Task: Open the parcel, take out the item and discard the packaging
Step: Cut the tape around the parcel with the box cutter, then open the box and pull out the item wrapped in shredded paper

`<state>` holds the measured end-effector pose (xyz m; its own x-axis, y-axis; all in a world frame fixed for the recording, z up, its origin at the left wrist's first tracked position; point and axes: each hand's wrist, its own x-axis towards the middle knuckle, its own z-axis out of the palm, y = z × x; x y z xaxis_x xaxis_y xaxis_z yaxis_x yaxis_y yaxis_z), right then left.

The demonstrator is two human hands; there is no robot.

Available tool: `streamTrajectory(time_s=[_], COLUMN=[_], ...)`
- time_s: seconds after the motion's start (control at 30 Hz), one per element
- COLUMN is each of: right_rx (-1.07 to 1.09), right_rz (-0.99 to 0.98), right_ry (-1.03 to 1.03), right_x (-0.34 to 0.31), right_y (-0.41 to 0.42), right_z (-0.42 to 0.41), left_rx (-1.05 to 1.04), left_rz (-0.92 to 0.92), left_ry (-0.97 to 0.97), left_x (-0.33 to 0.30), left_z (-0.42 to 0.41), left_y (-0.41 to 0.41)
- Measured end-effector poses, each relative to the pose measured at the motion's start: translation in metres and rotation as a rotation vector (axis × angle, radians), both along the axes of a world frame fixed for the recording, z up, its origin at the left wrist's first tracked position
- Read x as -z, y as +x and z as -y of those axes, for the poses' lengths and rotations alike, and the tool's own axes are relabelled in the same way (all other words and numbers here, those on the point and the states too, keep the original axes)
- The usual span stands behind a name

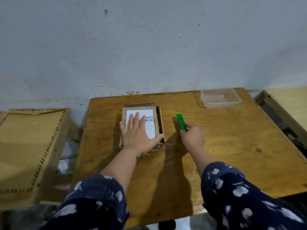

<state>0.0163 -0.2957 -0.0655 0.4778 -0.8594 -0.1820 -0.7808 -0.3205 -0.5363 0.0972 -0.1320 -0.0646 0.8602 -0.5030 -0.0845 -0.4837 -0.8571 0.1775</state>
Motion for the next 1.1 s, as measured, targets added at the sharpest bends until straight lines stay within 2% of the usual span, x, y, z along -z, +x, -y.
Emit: streamTrajectory(time_s=[0.13,0.3,0.4,0.5,0.6,0.8,1.03,1.1], right_rx=[-0.024,-0.068,-0.137,-0.248,-0.286,-0.181,-0.007,-0.007], right_rz=[-0.010,-0.096,0.069,0.289,0.310,0.261,0.235,0.213], right_ry=[0.068,-0.080,-0.111,0.105,0.201,0.203,0.325,0.256], right_x=[0.017,0.021,0.015,0.002,-0.007,-0.004,0.012,0.015], right_y=[0.013,0.017,0.024,0.033,0.037,0.025,-0.010,-0.018], right_z=[0.017,0.017,0.002,-0.019,-0.032,-0.040,-0.069,-0.083], left_rx=[-0.018,-0.024,-0.028,-0.022,-0.006,0.083,0.279,0.343], left_rz=[0.067,0.099,0.095,0.074,0.051,0.000,-0.085,-0.108], left_ry=[-0.001,-0.034,-0.046,-0.043,-0.035,-0.009,0.012,0.009], left_x=[0.005,0.004,0.005,0.004,0.003,-0.003,-0.016,-0.019], left_z=[0.002,0.003,0.003,0.003,0.001,-0.013,-0.049,-0.063], left_y=[-0.001,-0.004,-0.005,-0.005,-0.003,-0.003,-0.002,-0.002])
